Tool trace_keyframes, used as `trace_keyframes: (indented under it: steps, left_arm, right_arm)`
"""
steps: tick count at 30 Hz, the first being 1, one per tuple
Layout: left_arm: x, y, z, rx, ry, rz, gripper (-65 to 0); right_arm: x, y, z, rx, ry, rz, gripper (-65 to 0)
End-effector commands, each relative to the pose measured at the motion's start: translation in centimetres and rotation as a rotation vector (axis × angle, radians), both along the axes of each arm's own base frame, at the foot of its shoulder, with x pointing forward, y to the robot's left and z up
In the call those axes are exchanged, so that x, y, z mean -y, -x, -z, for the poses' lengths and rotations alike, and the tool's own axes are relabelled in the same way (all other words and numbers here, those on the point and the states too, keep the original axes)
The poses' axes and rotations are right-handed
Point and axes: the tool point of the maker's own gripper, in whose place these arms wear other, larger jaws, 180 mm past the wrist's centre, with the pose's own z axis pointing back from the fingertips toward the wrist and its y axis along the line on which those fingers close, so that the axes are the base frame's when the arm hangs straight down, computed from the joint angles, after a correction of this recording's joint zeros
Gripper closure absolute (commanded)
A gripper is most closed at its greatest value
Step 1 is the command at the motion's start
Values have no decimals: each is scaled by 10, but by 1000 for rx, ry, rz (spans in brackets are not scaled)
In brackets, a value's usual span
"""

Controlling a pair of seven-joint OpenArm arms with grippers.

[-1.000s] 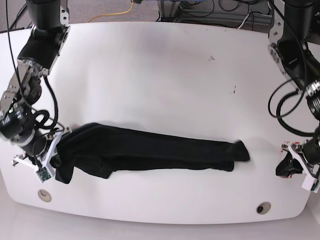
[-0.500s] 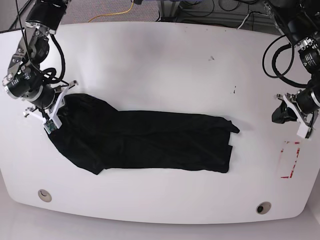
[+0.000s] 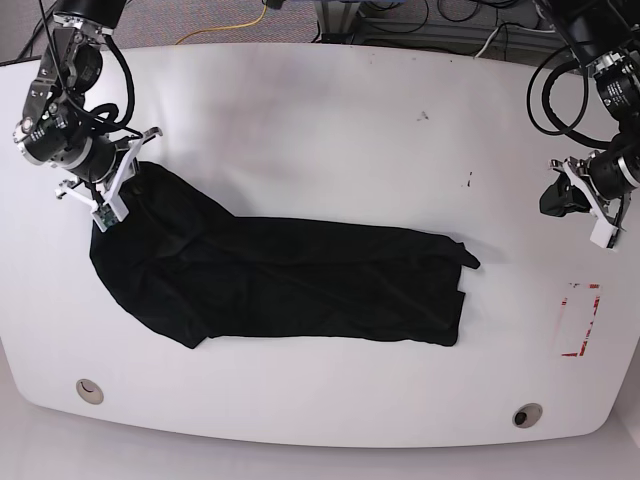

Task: Layout the t-shirt on the table in an organized manner, then fold the t-shirt properly
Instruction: 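Lay the shirt down lengthwise between both grippers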

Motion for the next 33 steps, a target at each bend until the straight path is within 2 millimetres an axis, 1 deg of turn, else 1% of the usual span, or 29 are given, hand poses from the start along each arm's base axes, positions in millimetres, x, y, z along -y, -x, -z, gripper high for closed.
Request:
trace_keyframes:
  steps: [1, 3, 5, 8, 9, 12, 15, 18, 21, 23, 26, 28, 32, 33]
  left_arm:
    - [9, -9, -10, 57, 38, 2, -6]
    - [14, -14, -14, 73, 52, 2, -7]
    - [22, -24, -18, 96, 76, 10, -36]
    - [31, -35, -17, 104, 125, -1, -111]
    - [33, -40, -16, 106, 148, -13, -149]
    - [36, -50, -13, 107, 194, -51, -233]
    - [39, -61, -7, 96, 232, -98, -285]
    - [39, -70, 0, 83, 247, -152, -294]
    - [41, -74, 9, 41, 266, -204, -297]
    - [42, -76, 11, 27, 283, -233, -299]
    - [53, -79, 12, 14, 320, -241, -299]
    - [56, -80, 11, 14, 330, -241, -299]
    - [68, -83, 17, 6, 373, -246, -299]
    - [70, -87, 17, 13, 388, -249, -299]
  right_arm:
    - [1, -7, -11, 48, -1, -10, -6]
    - [1, -7, -11, 48, -1, -10, -6]
    - [1, -7, -11, 48, 1, -10, -6]
    - [1, -8, -12, 52, -1, -11, -6]
    - [0, -8, -12, 51, -1, -12, -6]
    - [-1, -9, -12, 51, -3, -14, -6]
    - [-1, -13, -15, 67, -6, -14, -6]
    - [-6, -15, -14, 71, -25, -9, -6]
    - [-8, -15, -14, 73, -31, -8, -6]
    - [-9, -17, -16, 79, -34, -7, -6]
    - [-9, -18, -16, 81, -34, -7, -6]
    - [-9, -18, -16, 81, -35, -7, -6]
    - [-10, -17, -15, 79, -37, -7, -6]
    - [-10, -17, -15, 79, -37, -7, -6]
